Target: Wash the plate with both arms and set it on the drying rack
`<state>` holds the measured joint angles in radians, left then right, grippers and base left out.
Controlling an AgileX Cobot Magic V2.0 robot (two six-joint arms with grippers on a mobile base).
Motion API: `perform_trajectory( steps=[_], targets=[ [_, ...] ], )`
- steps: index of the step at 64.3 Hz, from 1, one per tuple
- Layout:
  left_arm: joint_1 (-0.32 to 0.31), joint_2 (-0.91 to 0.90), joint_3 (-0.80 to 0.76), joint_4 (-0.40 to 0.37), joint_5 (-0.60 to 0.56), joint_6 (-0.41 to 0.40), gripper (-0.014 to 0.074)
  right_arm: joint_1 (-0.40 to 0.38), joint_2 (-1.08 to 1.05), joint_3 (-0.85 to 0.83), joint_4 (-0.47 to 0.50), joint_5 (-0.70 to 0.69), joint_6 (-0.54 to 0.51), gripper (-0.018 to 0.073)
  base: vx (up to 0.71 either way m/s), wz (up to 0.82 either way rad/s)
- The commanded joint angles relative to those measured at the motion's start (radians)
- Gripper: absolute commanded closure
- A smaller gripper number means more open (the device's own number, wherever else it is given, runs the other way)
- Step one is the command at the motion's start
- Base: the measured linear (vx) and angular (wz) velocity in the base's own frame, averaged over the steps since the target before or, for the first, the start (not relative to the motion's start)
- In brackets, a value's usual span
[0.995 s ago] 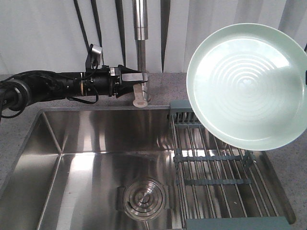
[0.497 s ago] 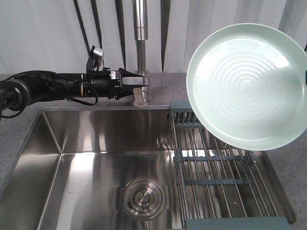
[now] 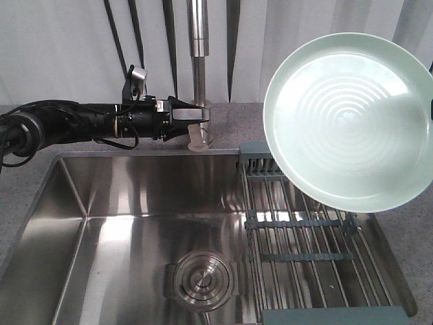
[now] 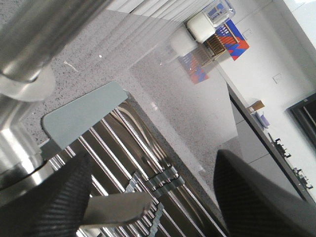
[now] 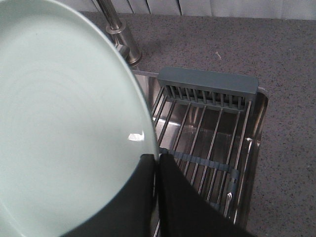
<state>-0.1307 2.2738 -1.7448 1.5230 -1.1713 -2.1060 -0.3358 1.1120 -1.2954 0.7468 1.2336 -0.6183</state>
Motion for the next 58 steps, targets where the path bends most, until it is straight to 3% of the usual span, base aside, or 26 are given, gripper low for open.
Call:
perform_trajectory(
  steps=[1, 27, 40, 48, 58],
  targets=[
    [0.004, -0.064, -0.027, -0.081, -0.14, -0.009, 0.009, -0.006, -0.016, -0.023, 0.056, -0.04, -0.004, 0.0566, 0.0, 0.0],
    [0.112, -0.066, -0.027, -0.288, -0.093, -0.009, 0.0094, -0.006, -0.016, -0.023, 0.054, -0.042, -0.004, 0.0566, 0.0, 0.0],
    [0.201, -0.069, -0.027, -0.362, -0.219, -0.009, 0.0115, -0.006, -0.016, -0.023, 0.055, -0.049, -0.005, 0.0566, 0.0, 0.0],
    [0.254, -0.099, -0.027, -0.3, -0.217, -0.009, 0.0148, -0.006, -0.016, -0.023, 0.055, -0.055, -0.005, 0.0566, 0.0, 0.0],
    [0.305, -0.176, -0.027, -0.139, -0.217, -0.009, 0.0209, -0.006, -0.016, -0.023, 0.055, -0.051, -0.005, 0.0566, 0.0, 0.0]
  ],
)
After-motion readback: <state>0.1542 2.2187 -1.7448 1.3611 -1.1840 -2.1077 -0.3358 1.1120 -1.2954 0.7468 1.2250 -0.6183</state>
